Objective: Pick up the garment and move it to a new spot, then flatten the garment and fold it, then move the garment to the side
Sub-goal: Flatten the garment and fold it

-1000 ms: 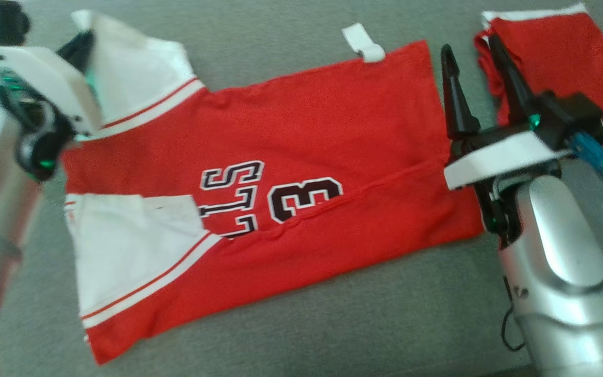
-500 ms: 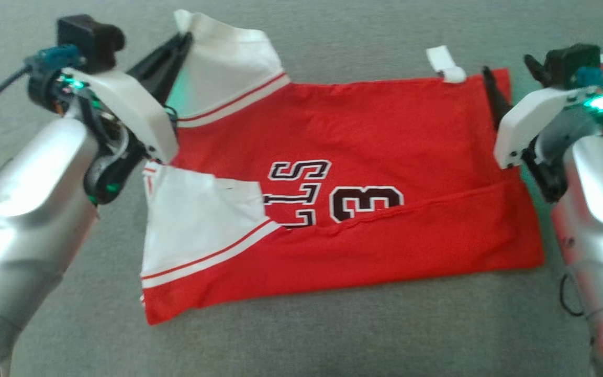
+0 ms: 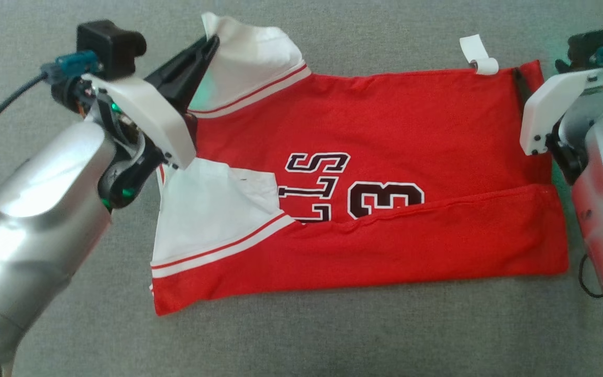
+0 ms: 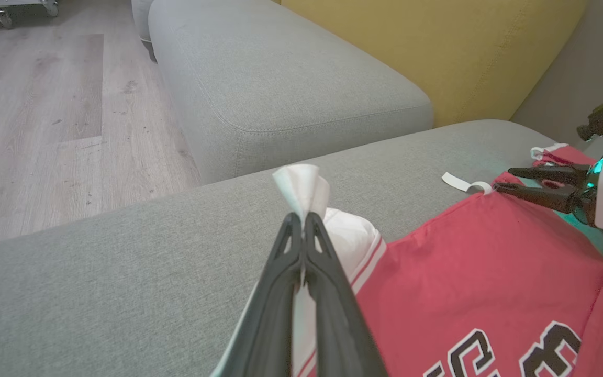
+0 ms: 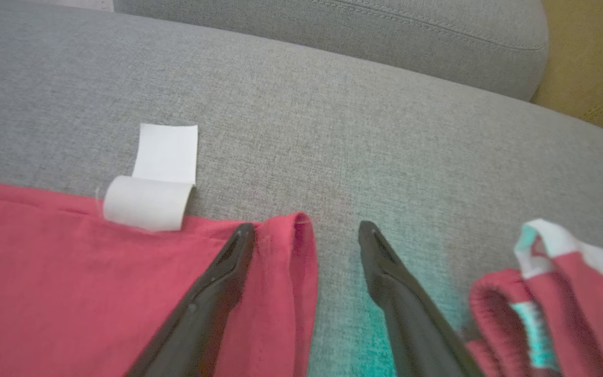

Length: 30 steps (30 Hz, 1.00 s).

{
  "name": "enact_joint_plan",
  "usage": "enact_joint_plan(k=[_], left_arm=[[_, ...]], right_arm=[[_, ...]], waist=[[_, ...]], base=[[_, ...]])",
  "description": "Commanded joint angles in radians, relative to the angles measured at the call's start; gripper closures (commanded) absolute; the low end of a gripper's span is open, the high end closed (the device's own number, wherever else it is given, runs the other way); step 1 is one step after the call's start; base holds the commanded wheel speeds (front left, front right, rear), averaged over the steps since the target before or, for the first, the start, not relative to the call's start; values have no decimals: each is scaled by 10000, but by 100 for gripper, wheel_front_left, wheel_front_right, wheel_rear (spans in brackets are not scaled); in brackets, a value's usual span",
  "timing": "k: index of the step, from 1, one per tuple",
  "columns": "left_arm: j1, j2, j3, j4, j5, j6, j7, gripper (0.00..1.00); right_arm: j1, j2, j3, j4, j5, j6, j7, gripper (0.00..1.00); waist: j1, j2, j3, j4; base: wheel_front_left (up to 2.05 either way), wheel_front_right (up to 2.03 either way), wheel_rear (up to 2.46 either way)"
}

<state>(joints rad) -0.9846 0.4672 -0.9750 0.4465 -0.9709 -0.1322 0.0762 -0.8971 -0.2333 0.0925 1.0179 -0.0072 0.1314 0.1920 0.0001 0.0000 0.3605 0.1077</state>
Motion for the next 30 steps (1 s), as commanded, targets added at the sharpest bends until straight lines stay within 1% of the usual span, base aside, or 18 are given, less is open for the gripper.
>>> enact_joint_plan(k=[1,5,6,7,8,13,16,18,23,30], left_arm=[[-718,397,381,-233,-102,16,-161,100],[-864,402,242,-103,-197,16,-286,100],[-889,398,202,-62,-216,16,-304,100],[-909,396,171,-13,-235,16,-325,100],[-928,395,147,46,-258,16,-349,100],[-1024,444,161,558,-285,19,-558,100],[-1145,490,301,992,-241,136,-795,100],[-1240,504,382,1263,-199,214,-954,100],[-1640,527,540,1875,10,340,-1401,100],[-2366,141,779,2897,203,380,-2231,100]], right_arm=[[-298,67,100,-66,-73,-7,-109,0],[-510,150,218,458,-74,-7,-161,0],[-555,189,257,592,-13,-7,-146,13],[-602,234,316,717,68,-7,-131,73],[-649,276,418,818,149,-7,-142,100],[-977,256,656,958,722,-7,-668,100],[-1201,290,713,931,1282,-7,-952,100],[-1363,382,762,831,1783,-7,-1080,100],[-1803,370,1023,368,2741,-7,-1573,100],[-2233,510,1054,-40,3935,-7,-2585,100]], waist=[[-1,0,74,22],[-1,0,150,35],[-1,0,158,34],[-1,0,161,28],[-1,0,163,18],[-1,0,104,-111],[-1,0,66,-222],[-1,0,36,-320],[-1,0,34,-585],[-1,0,-19,-790]], base=[[0,0,0],[0,0,0],[0,0,0],[0,0,0],[0,0,0],[0,0,0],[0,0,0],[0,0,0],[0,0,0],[0,0,0]])
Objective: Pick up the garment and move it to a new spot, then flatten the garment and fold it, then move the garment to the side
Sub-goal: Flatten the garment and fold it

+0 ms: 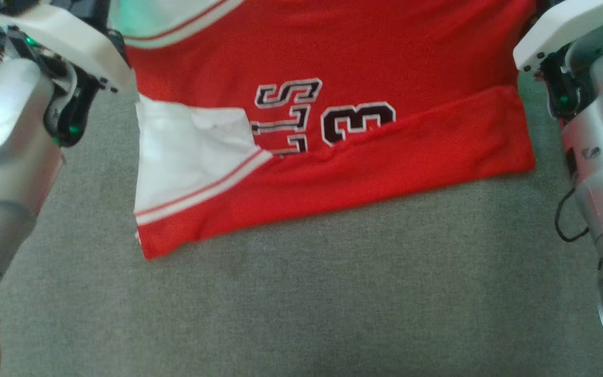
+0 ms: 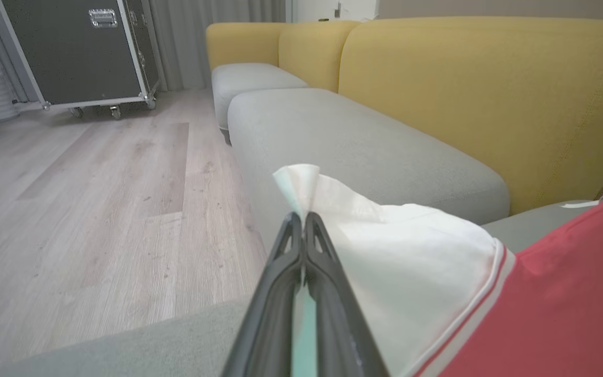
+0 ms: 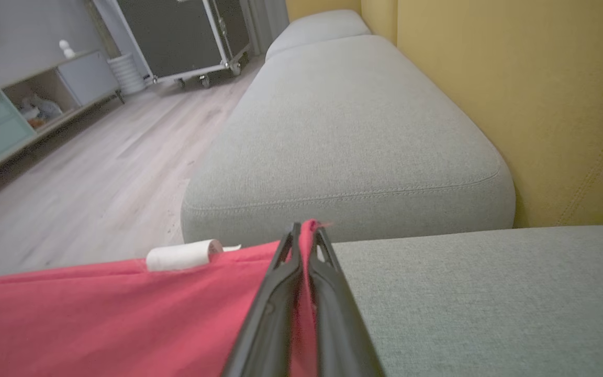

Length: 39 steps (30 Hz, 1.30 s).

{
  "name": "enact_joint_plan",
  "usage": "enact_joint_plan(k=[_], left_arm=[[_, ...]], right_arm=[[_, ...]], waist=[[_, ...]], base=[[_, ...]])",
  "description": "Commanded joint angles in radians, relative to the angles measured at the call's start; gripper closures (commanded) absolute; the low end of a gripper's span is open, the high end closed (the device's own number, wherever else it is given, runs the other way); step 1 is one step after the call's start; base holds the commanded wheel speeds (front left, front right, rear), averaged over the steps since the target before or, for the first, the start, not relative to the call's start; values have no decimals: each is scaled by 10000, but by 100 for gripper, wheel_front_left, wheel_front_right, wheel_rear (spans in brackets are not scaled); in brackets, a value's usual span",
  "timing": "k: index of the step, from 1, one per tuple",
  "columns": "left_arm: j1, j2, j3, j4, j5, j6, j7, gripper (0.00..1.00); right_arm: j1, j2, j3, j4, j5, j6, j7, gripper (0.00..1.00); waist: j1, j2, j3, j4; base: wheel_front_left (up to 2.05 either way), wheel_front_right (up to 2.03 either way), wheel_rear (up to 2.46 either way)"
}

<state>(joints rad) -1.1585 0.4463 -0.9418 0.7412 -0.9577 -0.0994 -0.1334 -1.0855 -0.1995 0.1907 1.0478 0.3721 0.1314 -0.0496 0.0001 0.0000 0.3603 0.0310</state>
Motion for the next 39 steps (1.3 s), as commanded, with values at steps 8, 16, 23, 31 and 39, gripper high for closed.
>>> enact_joint_plan(k=[8,16,23,31,39], left_arm=[[-910,-62,230,933,316,-146,-722,100],[92,300,-537,253,-37,-302,-200,100],[1562,1497,-1553,-1934,-842,-310,976,100],[2726,2795,-2348,-4005,-1749,-309,2692,100],[3120,3409,-2602,-5229,-2214,57,3762,100]], right_arm=[[-352,164,562,-211,806,-7,-804,100],[711,-338,1810,-249,1490,-7,-433,100],[1733,-1113,3080,-262,2051,-7,539,100],[2609,-2077,4546,-779,3006,-7,2098,100],[2922,-2774,5900,-1354,3746,-7,3334,100]], waist=[[-1,0,-193,29],[-1,0,-787,173],[-1,0,-1437,276],[-1,0,-1858,258],[-1,0,-1946,166]], base=[[0,0,0],[0,0,0],[0,0,0],[0,0,0],[0,0,0]])
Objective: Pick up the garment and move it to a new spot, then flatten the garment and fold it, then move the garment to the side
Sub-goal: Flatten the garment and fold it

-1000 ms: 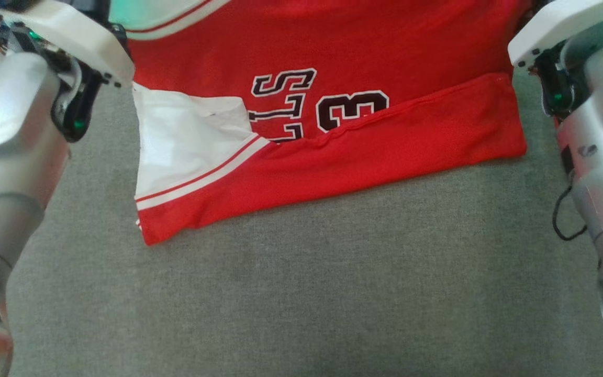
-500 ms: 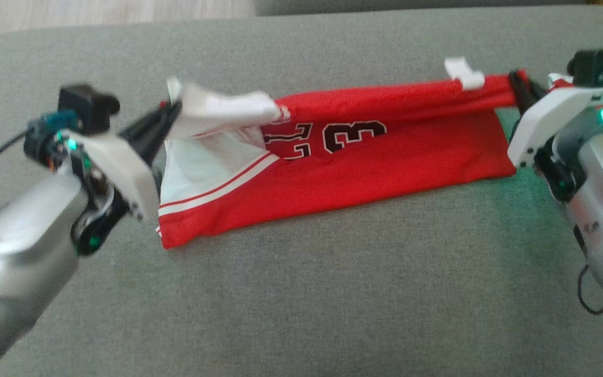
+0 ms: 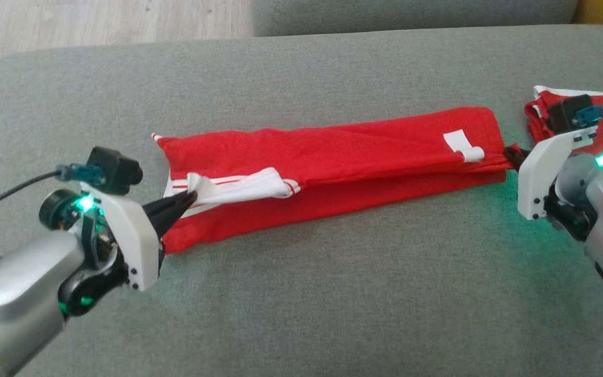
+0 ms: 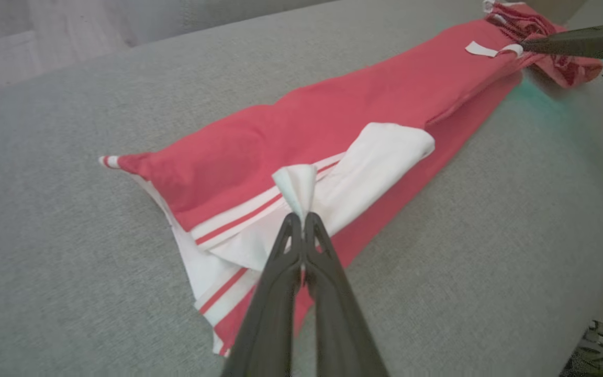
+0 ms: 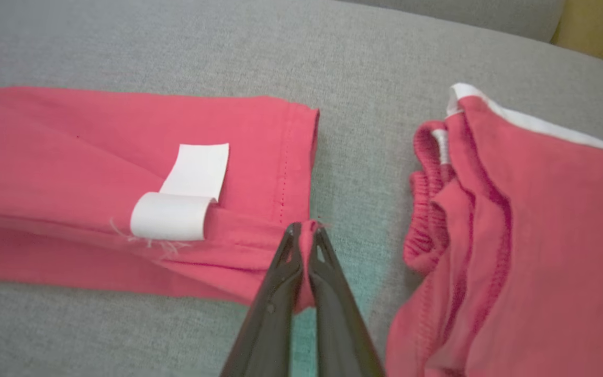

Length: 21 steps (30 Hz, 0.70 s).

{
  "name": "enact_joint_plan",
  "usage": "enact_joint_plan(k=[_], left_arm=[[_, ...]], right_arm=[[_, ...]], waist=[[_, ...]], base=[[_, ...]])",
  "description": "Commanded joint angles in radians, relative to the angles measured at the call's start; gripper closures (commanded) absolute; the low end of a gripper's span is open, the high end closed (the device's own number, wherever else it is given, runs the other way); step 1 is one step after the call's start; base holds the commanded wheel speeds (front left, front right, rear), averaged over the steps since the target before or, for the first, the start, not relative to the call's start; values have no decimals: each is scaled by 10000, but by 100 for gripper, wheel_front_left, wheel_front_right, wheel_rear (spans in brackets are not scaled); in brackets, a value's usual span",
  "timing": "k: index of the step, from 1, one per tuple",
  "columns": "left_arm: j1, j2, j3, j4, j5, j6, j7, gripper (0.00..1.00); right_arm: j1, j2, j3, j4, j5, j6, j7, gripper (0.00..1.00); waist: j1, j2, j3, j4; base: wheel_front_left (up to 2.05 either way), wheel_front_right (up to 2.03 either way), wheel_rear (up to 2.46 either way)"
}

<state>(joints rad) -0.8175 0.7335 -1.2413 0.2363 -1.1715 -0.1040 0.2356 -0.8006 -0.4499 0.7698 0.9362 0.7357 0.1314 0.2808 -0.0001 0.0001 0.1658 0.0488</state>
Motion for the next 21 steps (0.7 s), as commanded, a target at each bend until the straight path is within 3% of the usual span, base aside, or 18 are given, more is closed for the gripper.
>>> enact_joint_plan(k=[1,5,6,7,11,15,21], left_arm=[[-268,593,351,-279,-81,145,201,100],[-186,641,302,-458,-93,479,395,100],[-170,624,283,-483,-79,546,434,82],[-169,609,275,-494,-21,639,420,0],[-187,501,374,-483,125,1010,165,0],[-221,259,840,-384,328,1610,-866,0],[28,-280,1875,-99,81,2369,-2819,0]], right_arm=[[71,-333,209,-283,200,-7,87,100],[64,-477,525,-390,542,-7,237,100],[29,-520,583,-407,564,-7,172,98],[-4,-542,592,-382,592,-7,58,0],[-48,-503,686,-322,808,-7,51,0],[-206,-454,410,-277,1215,-7,-621,0],[-331,-206,-459,-370,1865,-7,-2466,0]], waist=[[1,-1,-4,-25],[1,-1,3,-64],[1,-1,11,-73],[1,-1,18,-85],[1,-1,20,-122],[1,-1,-59,-141],[1,-1,-464,-105]], base=[[0,0,0],[0,0,0],[0,0,0],[0,0,0],[0,0,0],[0,0,0],[0,0,0]])
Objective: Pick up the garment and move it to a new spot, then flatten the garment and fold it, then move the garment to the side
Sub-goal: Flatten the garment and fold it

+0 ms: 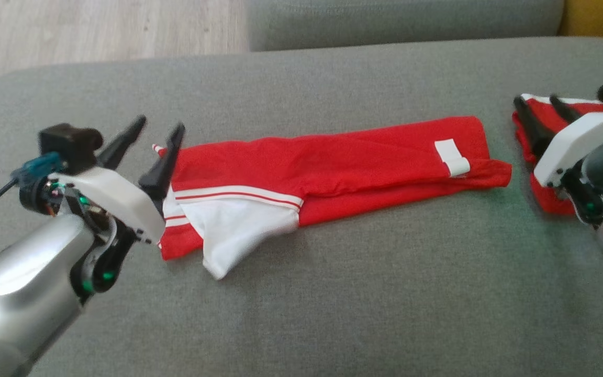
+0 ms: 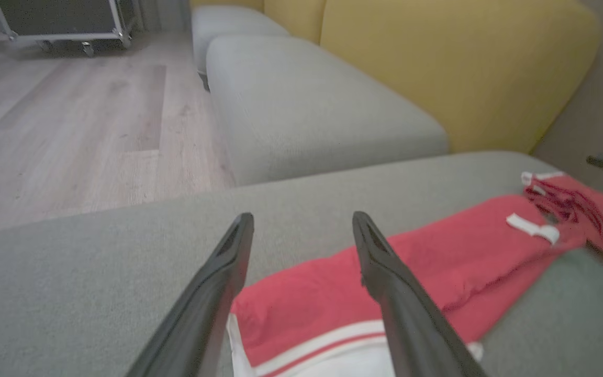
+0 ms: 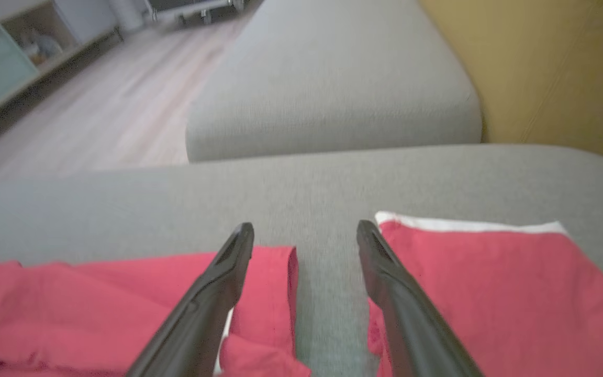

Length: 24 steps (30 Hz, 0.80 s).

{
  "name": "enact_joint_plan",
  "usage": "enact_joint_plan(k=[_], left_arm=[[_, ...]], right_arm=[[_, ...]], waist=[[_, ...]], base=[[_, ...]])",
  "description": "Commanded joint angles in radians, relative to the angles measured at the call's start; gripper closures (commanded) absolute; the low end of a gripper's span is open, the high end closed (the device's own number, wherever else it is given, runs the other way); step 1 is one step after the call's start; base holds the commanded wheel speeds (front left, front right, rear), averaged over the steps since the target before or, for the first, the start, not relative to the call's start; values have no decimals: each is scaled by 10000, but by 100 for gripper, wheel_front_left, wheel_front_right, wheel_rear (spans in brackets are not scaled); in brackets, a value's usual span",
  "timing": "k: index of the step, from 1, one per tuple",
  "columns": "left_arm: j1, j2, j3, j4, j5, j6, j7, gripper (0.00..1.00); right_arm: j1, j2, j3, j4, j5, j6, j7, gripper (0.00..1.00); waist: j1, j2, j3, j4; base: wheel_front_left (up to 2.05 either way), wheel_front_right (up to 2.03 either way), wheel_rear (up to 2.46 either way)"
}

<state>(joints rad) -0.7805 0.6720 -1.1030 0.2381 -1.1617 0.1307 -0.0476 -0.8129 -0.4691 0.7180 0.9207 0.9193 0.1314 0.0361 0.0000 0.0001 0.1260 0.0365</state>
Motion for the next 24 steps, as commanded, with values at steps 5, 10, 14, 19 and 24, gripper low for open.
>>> enact_joint_plan(k=[5,10,14,19,24], left_arm=[[129,-174,1217,-31,-18,478,-1694,0],[1008,-684,2375,-369,541,1089,-2127,0],[2356,-1383,3945,-902,1713,1337,-2136,0],[4223,-2394,5451,-1113,3484,1159,-2139,0],[5656,-3519,6630,-824,4927,642,-2140,0]], right_arm=[[-2,552,-838,-252,384,-7,-2001,0],[594,1280,-1546,-385,-135,-7,-2934,0],[1495,1784,-3340,-1503,-1702,-7,-2973,0],[3770,3237,-5836,-3731,-4383,-7,-2976,0],[5771,4118,-6967,-4940,-6163,-7,-2977,0]], waist=[[0,-1,-548,1],[0,-1,-1015,14],[0,-1,-1283,31],[0,-1,-1417,86],[0,-1,-1456,141]], base=[[0,0,0],[0,0,0],[0,0,0],[0,0,0],[0,0,0]])
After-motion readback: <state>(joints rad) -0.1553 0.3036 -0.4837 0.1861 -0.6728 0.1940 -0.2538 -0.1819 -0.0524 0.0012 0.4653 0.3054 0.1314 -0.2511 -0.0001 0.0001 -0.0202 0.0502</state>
